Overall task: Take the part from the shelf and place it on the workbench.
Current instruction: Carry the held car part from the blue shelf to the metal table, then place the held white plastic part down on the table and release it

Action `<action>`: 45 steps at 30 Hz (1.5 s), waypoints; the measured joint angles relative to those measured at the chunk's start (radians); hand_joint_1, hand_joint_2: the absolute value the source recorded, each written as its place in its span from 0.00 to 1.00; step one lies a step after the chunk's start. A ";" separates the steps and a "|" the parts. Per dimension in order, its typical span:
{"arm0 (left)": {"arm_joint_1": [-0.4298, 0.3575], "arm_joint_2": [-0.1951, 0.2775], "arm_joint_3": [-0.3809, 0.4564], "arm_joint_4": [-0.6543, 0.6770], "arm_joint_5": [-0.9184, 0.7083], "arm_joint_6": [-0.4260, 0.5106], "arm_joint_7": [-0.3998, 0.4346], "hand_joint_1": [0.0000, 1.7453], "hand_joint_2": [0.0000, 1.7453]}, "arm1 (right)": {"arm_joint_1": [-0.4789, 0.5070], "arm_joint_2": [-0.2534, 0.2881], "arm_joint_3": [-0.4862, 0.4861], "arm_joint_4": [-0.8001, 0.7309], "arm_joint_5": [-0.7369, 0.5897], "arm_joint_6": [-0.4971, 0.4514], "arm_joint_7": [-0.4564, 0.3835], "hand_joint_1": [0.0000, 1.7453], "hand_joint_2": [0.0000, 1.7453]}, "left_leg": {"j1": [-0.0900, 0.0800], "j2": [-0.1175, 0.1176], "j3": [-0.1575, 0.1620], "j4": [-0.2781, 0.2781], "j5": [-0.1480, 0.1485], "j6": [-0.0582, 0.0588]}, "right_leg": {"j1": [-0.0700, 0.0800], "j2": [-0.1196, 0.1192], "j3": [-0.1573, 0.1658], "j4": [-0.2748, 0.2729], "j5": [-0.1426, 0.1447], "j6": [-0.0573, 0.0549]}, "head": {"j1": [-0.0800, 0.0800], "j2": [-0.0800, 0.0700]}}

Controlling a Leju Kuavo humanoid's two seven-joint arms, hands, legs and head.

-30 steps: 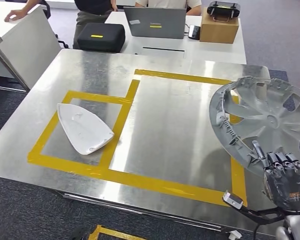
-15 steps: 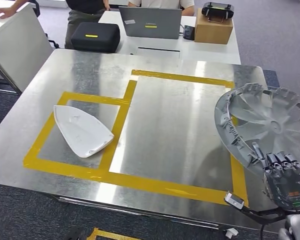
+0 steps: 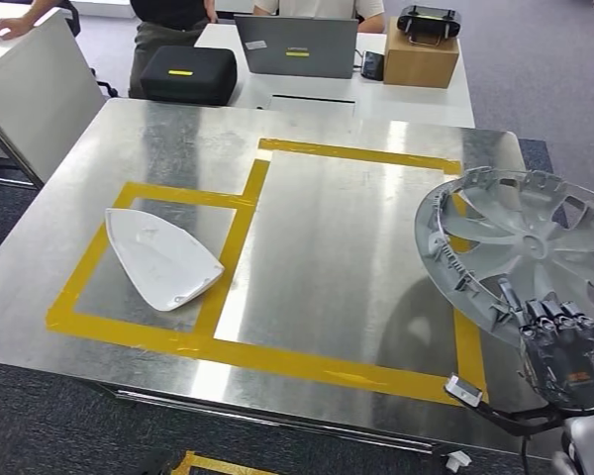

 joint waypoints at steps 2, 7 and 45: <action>-0.001 -0.001 -0.006 0.000 0.002 0.000 0.000 0.00 0.00 | -0.026 -0.016 0.047 0.017 0.000 0.000 0.019 1.00 1.00 | 0.001 0.000 0.000 0.000 0.000 0.000 | 0.001 0.000 0.000 0.000 0.000 0.000 | 0.000 0.000; -0.003 -0.001 -0.019 0.000 0.003 0.000 0.007 0.00 0.00 | -0.111 -0.045 0.182 0.058 0.000 0.000 0.090 1.00 1.00 | 0.001 0.000 0.000 0.000 0.001 0.000 | 0.001 0.001 0.000 0.001 0.000 0.000 | 0.000 0.000; -0.071 -0.017 -0.143 0.000 -0.039 -0.028 0.059 0.00 0.00 | -0.473 0.062 0.660 0.256 -0.067 0.000 -0.028 1.00 1.00 | 0.002 0.000 0.000 0.000 0.002 0.000 | 0.001 0.000 -0.001 0.001 0.001 -0.001 | 0.000 0.000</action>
